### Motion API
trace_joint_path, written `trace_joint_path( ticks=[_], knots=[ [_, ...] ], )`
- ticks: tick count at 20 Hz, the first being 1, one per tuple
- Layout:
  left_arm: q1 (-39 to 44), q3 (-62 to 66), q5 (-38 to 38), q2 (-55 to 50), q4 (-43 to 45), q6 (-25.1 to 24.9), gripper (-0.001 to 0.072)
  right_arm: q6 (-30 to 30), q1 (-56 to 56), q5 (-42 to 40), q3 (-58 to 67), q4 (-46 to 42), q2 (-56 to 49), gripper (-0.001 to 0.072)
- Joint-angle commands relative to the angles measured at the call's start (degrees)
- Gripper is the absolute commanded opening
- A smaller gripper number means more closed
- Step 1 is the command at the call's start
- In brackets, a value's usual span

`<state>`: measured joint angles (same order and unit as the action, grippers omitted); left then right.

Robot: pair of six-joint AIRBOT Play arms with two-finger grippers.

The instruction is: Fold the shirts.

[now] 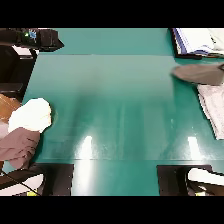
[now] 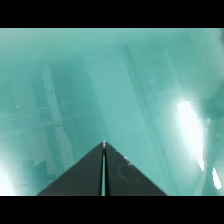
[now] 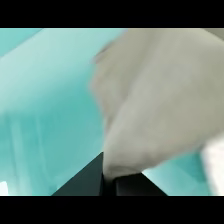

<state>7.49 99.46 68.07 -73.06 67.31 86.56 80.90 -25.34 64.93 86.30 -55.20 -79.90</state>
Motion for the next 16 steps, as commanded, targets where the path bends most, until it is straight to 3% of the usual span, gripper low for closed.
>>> trace_joint_path(
  ticks=[1,5,9,12,16],
  knots=[
    [0.04,0.00,-0.13,-0.04,-0.35,0.11,0.0022,0.00,-7.13,-1.92,-0.09,-0.31,0.61,0.0013],
    [0.04,0.00,-0.09,-0.04,-0.31,0.09,0.0022,-0.02,-8.17,-2.19,3.58,0.02,0.59,0.0014],
    [0.04,0.00,-0.04,-0.04,-0.31,0.00,0.0023,0.00,-8.20,4.57,12.61,-0.94,0.63,0.0013],
    [0.04,0.00,0.13,-0.04,-0.24,-0.39,0.0022,0.28,-8.20,11.89,15.82,-7.45,1.42,0.0013],
    [0.04,0.00,0.52,-0.04,-0.22,-1.60,0.0022,1.20,-8.22,13.38,8.55,-17.22,7.08,0.0014]
  ],
)
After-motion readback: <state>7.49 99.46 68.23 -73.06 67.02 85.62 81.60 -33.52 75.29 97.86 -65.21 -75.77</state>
